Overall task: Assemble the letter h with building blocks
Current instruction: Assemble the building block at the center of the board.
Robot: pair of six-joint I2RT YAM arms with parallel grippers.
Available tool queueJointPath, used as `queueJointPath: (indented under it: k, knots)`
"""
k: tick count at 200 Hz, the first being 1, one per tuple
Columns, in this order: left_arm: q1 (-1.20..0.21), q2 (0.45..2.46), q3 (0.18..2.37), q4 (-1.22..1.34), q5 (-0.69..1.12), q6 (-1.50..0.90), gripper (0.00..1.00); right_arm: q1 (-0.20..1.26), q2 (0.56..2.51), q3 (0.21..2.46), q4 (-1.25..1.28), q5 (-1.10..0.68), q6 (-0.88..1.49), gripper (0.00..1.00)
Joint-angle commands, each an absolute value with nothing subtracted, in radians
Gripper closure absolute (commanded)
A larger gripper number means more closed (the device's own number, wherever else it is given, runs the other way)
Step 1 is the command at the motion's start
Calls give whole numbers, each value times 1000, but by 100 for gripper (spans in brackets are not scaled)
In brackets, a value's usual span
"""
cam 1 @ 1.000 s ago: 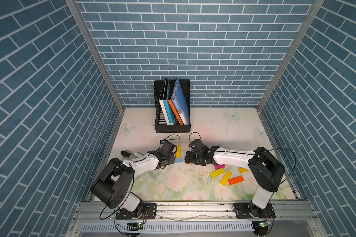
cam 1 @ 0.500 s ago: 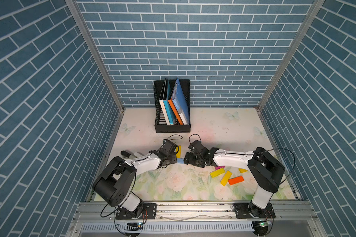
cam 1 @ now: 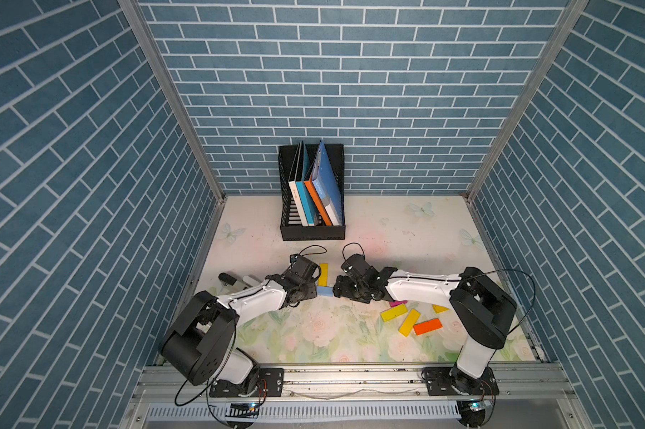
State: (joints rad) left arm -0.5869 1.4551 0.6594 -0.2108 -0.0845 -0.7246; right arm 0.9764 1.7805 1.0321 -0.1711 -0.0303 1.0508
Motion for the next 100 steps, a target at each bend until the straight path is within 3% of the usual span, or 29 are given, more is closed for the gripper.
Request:
queueJointPath:
  k: [1, 100]
  knots:
    - [-583, 1474, 637, -223, -82, -728, 56, 986, 1803, 1060, -179, -17, 1051, 20]
    - [-583, 1472, 629, -220, -79, -724, 56, 988, 1826, 1076, -158, -30, 1055, 20]
